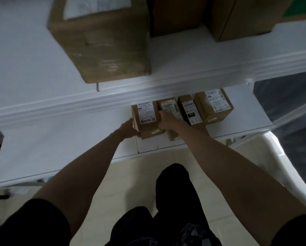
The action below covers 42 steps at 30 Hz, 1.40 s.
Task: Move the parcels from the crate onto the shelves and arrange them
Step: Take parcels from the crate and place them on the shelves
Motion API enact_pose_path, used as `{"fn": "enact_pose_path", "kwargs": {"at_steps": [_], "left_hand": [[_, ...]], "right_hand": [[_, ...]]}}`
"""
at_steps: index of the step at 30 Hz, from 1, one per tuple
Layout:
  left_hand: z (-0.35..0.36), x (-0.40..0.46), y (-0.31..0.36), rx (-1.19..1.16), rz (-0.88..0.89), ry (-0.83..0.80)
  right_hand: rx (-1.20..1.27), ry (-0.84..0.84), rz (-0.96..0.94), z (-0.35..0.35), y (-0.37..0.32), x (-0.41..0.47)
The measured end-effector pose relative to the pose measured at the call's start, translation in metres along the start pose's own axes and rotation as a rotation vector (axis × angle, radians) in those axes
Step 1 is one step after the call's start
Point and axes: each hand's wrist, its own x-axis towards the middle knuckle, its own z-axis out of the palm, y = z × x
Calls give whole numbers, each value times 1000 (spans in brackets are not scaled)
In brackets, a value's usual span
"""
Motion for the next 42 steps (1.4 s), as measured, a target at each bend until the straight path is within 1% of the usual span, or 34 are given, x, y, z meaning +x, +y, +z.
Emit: {"fn": "enact_pose_path", "kwargs": {"at_steps": [4,7,11,15,20,23,27,32,35,42], "left_hand": [[-33,-62,-3,149,8,-11],[-59,-119,-15,260,12,-17],[-89,-198,-47,324,-26,2],[-120,-272,-85,312,-84,94],[-154,-358,-137,254,-225,230],[-162,-405,-173,170,-334,327],[-142,-471,-220,-14,-499,439],[-86,-553,-275,-214,-722,500],[-41,-601,-298,-335,-852,517],[65,-699,-336,-613,-1084,633]], "right_hand": [[-60,-19,-89,-12,-39,-52],[-186,-94,-119,-7,-79,-93],[-346,-220,-158,12,-140,-149],[-489,-255,-245,45,-206,-191],[-633,-328,-446,84,-300,-231],[-753,-372,-591,116,-345,-251],[-931,-459,-759,171,-386,-281],[-1106,-582,-975,257,-415,-332],[-1197,-647,-1082,308,-420,-371],[-1366,-803,-1272,426,-410,-463]]}}
